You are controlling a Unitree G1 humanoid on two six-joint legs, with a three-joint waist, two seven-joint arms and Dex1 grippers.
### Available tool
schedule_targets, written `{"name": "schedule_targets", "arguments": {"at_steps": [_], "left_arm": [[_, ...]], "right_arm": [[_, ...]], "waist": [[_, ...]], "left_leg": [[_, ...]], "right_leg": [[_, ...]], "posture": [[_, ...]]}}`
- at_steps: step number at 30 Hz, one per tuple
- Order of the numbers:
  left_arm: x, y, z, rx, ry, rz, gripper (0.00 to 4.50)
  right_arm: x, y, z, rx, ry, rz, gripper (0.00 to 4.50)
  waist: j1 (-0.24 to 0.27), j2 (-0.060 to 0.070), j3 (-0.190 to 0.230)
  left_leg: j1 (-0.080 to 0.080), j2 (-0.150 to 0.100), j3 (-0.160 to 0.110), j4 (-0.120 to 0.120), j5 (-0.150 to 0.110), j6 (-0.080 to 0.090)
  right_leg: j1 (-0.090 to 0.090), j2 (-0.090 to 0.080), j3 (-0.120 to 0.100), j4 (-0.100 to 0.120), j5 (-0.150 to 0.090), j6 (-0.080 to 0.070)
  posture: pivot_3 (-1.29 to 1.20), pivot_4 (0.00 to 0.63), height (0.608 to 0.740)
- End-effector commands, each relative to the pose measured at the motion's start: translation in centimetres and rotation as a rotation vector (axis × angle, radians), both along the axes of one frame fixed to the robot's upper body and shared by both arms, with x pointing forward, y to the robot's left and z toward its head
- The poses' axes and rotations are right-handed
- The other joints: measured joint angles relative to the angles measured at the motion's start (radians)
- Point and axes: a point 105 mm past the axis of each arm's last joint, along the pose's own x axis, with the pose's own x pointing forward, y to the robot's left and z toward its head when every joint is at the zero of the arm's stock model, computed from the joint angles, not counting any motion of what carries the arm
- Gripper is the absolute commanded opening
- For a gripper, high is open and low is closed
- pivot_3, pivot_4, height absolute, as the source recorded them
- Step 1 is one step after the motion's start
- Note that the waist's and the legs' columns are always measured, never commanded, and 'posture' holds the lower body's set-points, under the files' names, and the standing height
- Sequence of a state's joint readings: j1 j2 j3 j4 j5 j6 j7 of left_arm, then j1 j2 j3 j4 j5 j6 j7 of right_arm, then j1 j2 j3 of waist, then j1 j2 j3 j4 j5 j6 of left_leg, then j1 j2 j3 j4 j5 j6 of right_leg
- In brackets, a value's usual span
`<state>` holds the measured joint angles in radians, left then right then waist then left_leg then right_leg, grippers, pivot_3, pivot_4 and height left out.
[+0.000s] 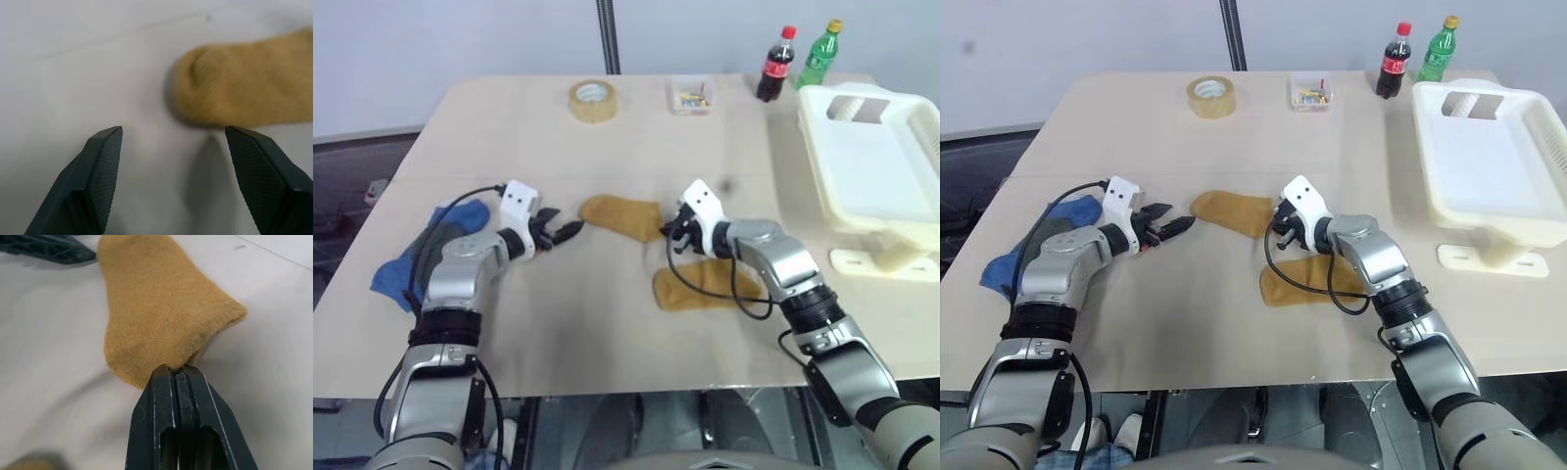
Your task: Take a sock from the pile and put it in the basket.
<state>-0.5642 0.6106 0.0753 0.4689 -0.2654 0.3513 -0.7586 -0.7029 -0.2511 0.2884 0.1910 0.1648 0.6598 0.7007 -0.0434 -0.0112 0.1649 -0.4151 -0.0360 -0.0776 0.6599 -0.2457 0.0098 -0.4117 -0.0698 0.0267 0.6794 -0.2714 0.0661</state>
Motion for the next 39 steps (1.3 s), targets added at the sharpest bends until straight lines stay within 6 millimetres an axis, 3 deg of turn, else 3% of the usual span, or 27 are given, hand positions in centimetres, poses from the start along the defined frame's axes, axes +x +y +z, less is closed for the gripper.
{"name": "schedule_targets", "arguments": {"at_steps": [1,9,14,16,21,24,31,39], "left_arm": [[0.7,-0.6,0.6,-0.071,-0.014,0.007,3.62],[1.0,-1.4,1.4,-0.197,0.006,-0.004,3.62],[-0.3,-2.4,1.8,-0.271,0.071,-0.104,3.62],[-0.7,-2.2,1.5,-0.265,0.094,-0.124,3.62],[-0.6,-1.7,3.1,-0.420,0.104,-0.112,3.62],[-0.2,-0.8,1.8,-0.383,0.141,-0.044,3.62],[0.6,-0.8,-0.5,-0.313,0.200,0.019,3.62],[0.0,-2.5,-2.0,-0.199,0.256,-0.069,3.62]], "right_arm": [[-0.8,0.1,0.6,-0.010,-0.047,0.058,0.03],[-1.4,-0.3,0.1,-0.034,-0.052,0.083,0.03],[-1.3,-0.6,-0.1,-0.045,-0.055,0.075,0.03],[-1.4,-0.6,-0.1,-0.048,-0.058,0.076,0.03],[-1.5,-0.8,-0.2,-0.059,-0.060,0.080,0.03],[-1.9,-1.3,-0.3,-0.075,-0.057,0.090,0.03],[-2.7,-2.0,-0.4,-0.098,-0.048,0.115,0.03],[-2.7,-2.5,-0.4,-0.104,-0.053,0.097,0.03]], "waist": [[0.003,0.000,0.000],[0.001,0.000,0.000],[0.001,0.000,0.000],[0.000,0.000,0.000],[0.000,0.000,0.000],[0.003,0.000,0.000],[0.003,0.000,0.000],[0.003,0.000,-0.002]], "left_leg": [[0.000,0.000,0.000,0.001,0.000,0.000],[0.000,0.000,0.000,0.003,0.000,0.000],[-0.001,0.000,0.000,0.004,0.000,0.000],[-0.001,0.000,0.000,0.004,0.000,0.000],[-0.001,0.000,-0.001,0.004,0.000,0.000],[-0.001,0.000,-0.001,0.004,0.000,0.000],[0.000,0.000,-0.001,0.006,0.000,0.000],[0.000,0.000,0.000,0.008,0.000,0.000]], "right_leg": [[0.000,0.000,0.000,0.000,0.000,0.000],[0.001,0.000,0.000,0.001,0.000,0.000],[0.001,0.000,0.000,0.001,0.000,0.000],[0.001,0.000,0.000,0.001,0.000,0.000],[0.001,0.000,0.000,0.001,0.000,0.000],[0.001,0.000,-0.001,0.001,0.000,0.000],[0.001,0.000,-0.001,0.003,0.000,0.000],[0.002,0.000,0.000,0.005,0.000,0.000]], "posture": [[0.00,0.150,0.738],[0.00,0.150,0.738],[0.00,0.150,0.738],[0.00,0.150,0.738],[0.00,0.150,0.738],[0.00,0.150,0.738],[0.00,0.150,0.738],[0.00,0.150,0.738]]}}
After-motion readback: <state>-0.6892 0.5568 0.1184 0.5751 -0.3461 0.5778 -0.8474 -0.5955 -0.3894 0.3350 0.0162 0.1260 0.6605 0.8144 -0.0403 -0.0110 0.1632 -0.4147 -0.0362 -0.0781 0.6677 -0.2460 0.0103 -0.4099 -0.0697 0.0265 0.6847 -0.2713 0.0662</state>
